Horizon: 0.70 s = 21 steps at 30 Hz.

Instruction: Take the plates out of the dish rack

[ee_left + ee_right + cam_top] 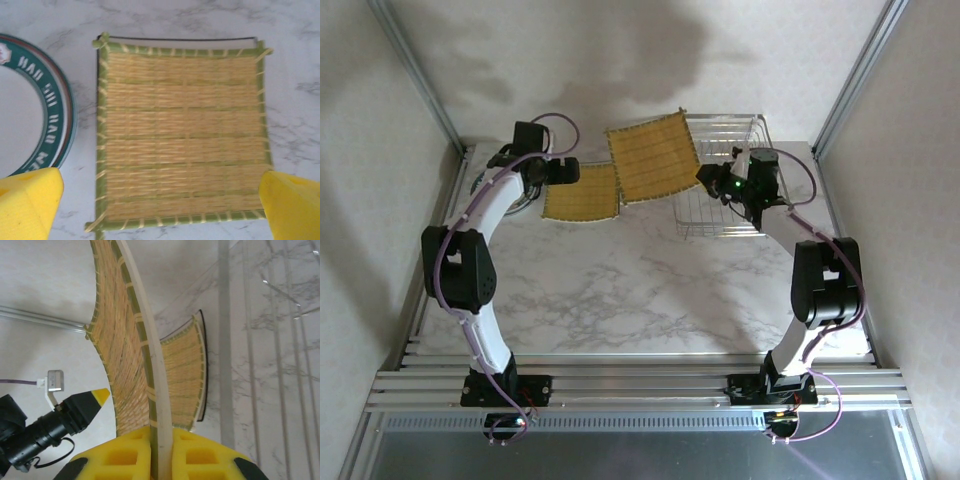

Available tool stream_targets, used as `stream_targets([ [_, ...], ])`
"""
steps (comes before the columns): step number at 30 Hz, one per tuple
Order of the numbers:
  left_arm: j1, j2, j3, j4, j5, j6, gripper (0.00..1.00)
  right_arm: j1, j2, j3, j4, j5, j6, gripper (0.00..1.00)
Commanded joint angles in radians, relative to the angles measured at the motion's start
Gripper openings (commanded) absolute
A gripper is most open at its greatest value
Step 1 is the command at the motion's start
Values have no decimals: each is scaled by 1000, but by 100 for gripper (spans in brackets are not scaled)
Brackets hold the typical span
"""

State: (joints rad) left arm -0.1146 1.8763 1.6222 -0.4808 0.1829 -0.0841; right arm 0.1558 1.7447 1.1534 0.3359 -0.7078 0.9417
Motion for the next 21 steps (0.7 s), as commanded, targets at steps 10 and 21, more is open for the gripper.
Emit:
stream_targets([
  [10,-10,-221,-466,967,692,-428,99,52,43,72,175,-92,51,0],
  [21,-28,-130,-516,1108,680,-575,71,81,100,148,223,-196,104,0],
])
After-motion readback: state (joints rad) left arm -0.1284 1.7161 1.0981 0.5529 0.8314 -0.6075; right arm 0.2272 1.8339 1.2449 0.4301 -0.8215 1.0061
